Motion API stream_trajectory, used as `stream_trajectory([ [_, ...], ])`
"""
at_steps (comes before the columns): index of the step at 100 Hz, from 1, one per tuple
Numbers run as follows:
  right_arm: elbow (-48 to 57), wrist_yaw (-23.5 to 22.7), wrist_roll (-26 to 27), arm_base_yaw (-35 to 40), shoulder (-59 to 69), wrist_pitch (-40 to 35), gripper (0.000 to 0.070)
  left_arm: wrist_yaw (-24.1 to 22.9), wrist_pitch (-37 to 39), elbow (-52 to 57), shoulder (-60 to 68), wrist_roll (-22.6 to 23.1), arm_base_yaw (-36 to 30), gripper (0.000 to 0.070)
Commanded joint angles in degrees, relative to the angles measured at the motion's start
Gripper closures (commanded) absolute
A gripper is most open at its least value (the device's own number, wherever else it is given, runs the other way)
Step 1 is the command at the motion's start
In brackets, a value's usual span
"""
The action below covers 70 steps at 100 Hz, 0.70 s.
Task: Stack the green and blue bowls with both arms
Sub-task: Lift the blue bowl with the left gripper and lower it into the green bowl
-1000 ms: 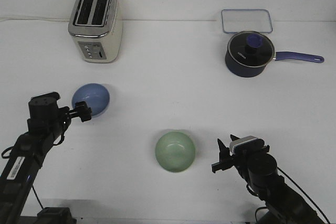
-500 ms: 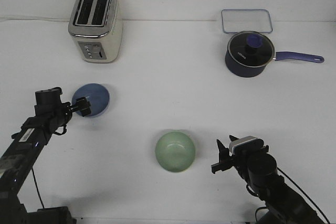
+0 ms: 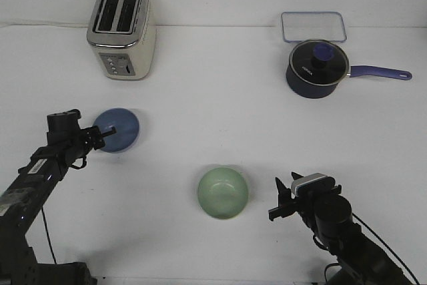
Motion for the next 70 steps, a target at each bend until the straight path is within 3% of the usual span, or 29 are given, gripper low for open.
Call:
stream_trajectory([
  [1,0.13,-0.04,0.42,0.46,0.28,0.46,0.0405,2.80,0.24,0.96,0.22,1.49,-0.07,0.0686],
  [15,0.13,-0.04,0.42,0.46,0.28,0.46,0.0405,5.11,0.22,1.49,-2.25,1.92,-1.75,0.0686],
  [39,0.13,-0.02,0.46,0.46,0.28,0.46,0.0405,14.71,-0.59,2.23,-10.84,1.29,-8.37,0.0686],
  [70,0.13,-0.04,0.46,0.46,0.28,0.48,0.0405,15.76,-3.08,2.45,-15.98,0.09,-28.17,0.0687],
])
